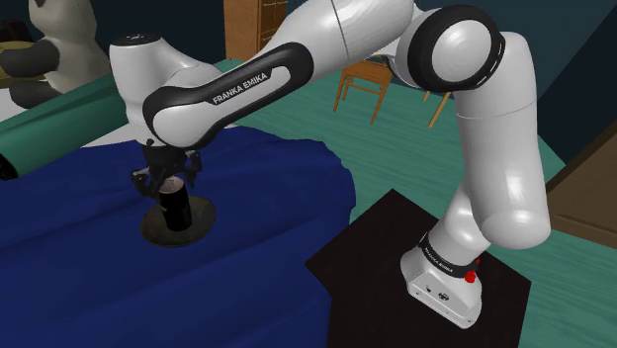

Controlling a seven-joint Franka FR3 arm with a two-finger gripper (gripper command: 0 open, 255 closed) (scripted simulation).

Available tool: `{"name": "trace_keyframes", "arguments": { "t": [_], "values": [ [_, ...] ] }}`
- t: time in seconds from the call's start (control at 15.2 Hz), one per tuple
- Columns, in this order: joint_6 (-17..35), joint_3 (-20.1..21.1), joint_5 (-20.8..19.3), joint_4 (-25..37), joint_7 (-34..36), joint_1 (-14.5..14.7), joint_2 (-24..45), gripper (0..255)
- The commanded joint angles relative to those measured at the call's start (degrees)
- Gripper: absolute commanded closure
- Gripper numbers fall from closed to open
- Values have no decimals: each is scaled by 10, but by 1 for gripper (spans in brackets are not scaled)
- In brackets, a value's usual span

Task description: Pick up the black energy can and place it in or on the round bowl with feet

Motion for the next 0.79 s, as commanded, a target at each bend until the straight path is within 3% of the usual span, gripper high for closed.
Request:
{"name": "trace_keyframes", "arguments": {
  "t": [0.0, 0.26, 0.53, 0.73],
  "values": [
    [0, 0, 0, 0, 0, 0, 0, 0],
    [0, 0, 0, 0, 0, 0, 0, 0],
    [-55, 9, 13, 24, -8, -4, -32, 0],
    [-55, 9, 13, 24, -8, -4, -32, 0]
  ]
}}
